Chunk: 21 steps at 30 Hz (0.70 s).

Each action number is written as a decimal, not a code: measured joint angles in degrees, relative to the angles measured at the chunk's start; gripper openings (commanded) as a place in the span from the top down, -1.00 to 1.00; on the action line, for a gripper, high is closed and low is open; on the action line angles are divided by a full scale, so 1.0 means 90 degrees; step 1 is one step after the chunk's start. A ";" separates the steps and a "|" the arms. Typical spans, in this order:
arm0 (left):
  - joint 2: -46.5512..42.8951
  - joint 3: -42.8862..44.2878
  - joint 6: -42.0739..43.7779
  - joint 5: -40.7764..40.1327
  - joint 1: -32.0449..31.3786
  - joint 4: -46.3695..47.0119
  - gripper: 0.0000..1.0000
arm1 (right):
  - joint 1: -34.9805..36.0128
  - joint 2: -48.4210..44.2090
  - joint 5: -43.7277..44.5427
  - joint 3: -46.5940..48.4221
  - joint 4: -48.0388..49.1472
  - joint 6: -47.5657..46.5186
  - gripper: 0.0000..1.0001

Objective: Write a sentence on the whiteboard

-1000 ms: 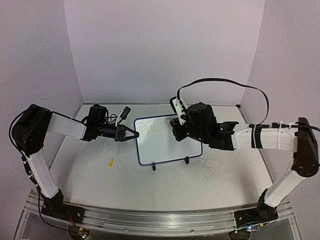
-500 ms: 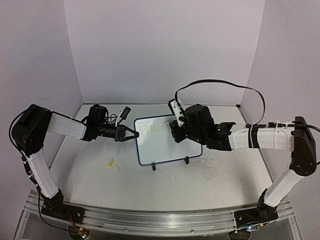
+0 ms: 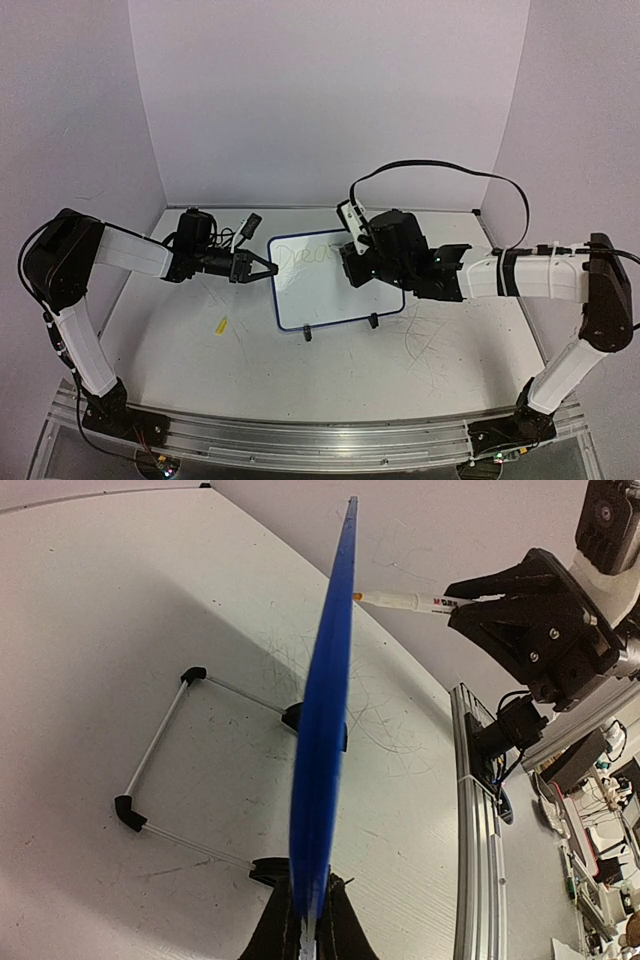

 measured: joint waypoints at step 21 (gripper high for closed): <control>0.0000 0.0000 0.0002 -0.0001 0.0000 0.0000 1.00 | 0.0125 -0.0107 -0.0014 -0.0394 -0.0130 0.0458 1.00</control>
